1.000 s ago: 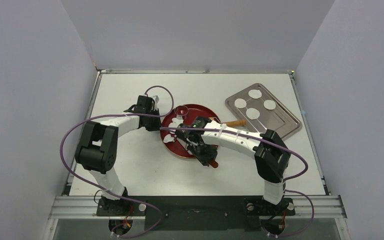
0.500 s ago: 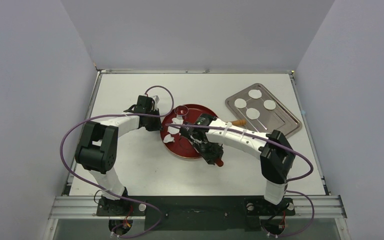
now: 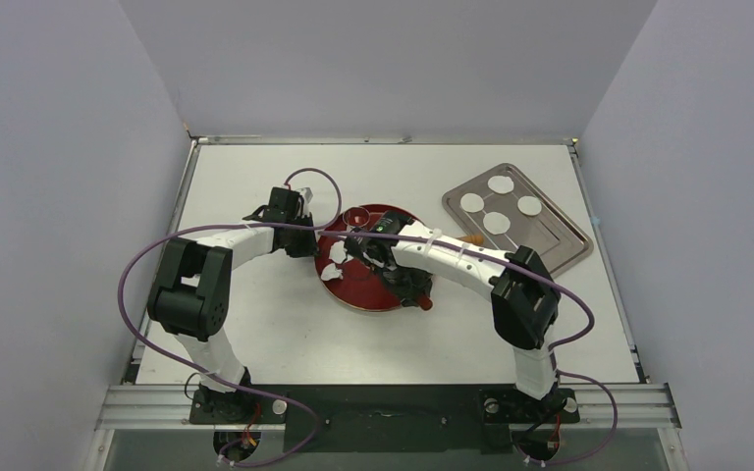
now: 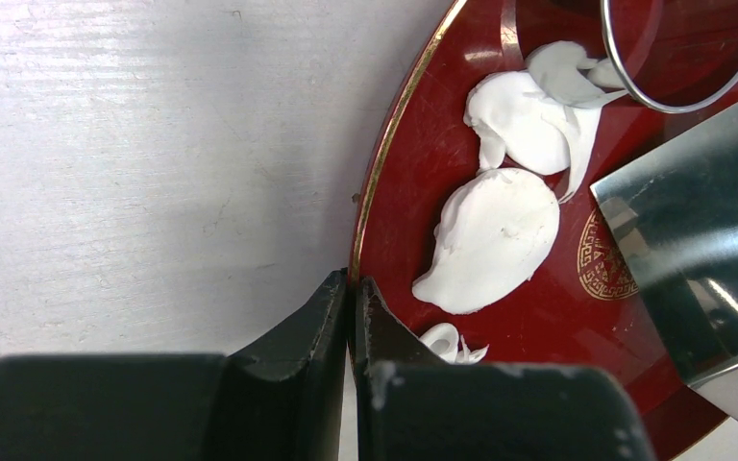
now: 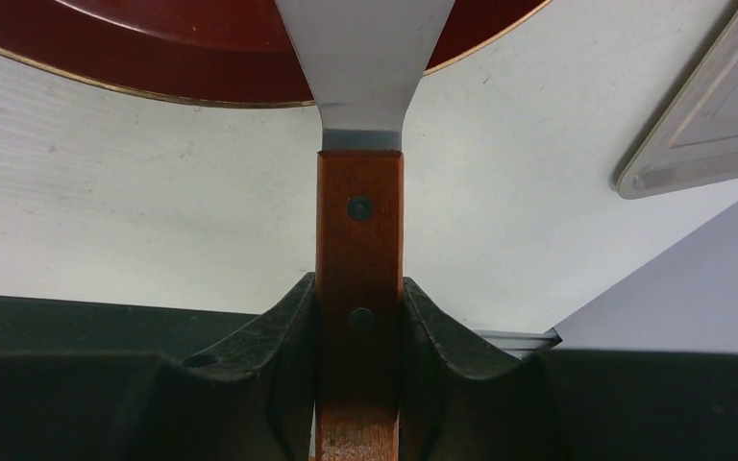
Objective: Roll out the dumpling wrappers from the dough
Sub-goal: Remove the dumpling wrapper from the work surface.
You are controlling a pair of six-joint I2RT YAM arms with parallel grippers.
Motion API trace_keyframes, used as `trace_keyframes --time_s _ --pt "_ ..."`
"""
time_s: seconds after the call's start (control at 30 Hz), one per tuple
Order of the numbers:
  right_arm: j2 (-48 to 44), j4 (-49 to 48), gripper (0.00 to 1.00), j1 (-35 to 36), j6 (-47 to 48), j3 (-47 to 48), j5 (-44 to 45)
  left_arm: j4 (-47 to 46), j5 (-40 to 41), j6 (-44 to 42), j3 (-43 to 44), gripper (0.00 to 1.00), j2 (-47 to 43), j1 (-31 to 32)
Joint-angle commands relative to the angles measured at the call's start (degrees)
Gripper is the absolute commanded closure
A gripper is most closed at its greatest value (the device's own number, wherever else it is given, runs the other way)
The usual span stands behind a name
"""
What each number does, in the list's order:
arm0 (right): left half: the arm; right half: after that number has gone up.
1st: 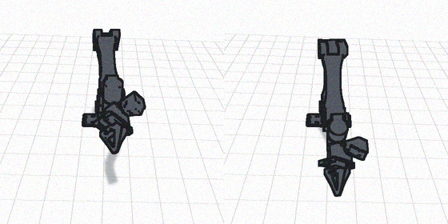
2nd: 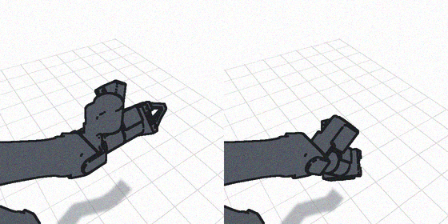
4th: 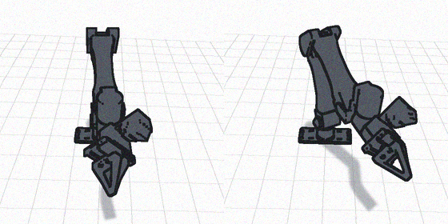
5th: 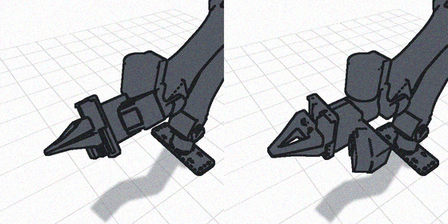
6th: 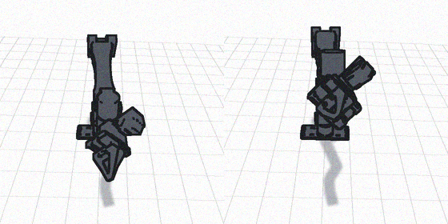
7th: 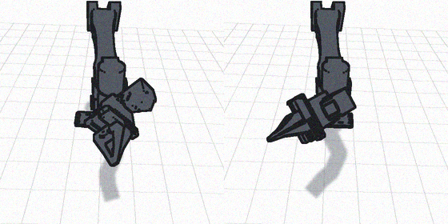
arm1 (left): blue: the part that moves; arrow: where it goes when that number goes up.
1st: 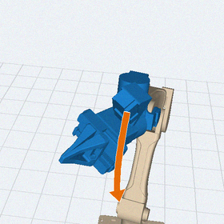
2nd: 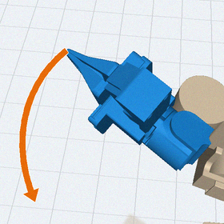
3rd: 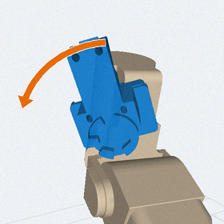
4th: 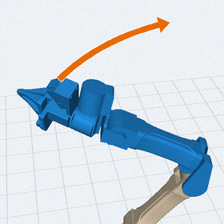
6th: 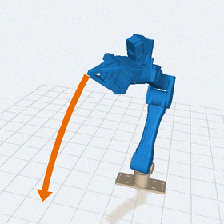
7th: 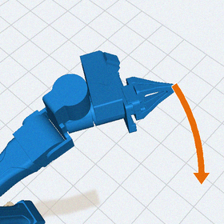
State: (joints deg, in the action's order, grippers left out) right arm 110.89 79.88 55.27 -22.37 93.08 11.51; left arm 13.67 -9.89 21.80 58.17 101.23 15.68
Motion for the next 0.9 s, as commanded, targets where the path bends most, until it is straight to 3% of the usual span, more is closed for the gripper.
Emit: trace_keyframes --time_s 0.0,0.37,0.87 --pt "-0.8 -1.7 1.0 0.0 2.7 1.8 -1.8 -1.9 -1.6 -0.3 0.4 1.0 -2.3 0.3" --pt "-0.9 -3.4 1.0 0.0 5.0 2.3 -4.6 -2.1 -1.5 -0.3 0.3 1.0 -2.2 0.3" --pt "-5.0 -14.1 1.0 -0.9 3.5 -6.1 -13.8 -2.3 -1.5 -0.5 0.2 1.0 -2.1 0.4"
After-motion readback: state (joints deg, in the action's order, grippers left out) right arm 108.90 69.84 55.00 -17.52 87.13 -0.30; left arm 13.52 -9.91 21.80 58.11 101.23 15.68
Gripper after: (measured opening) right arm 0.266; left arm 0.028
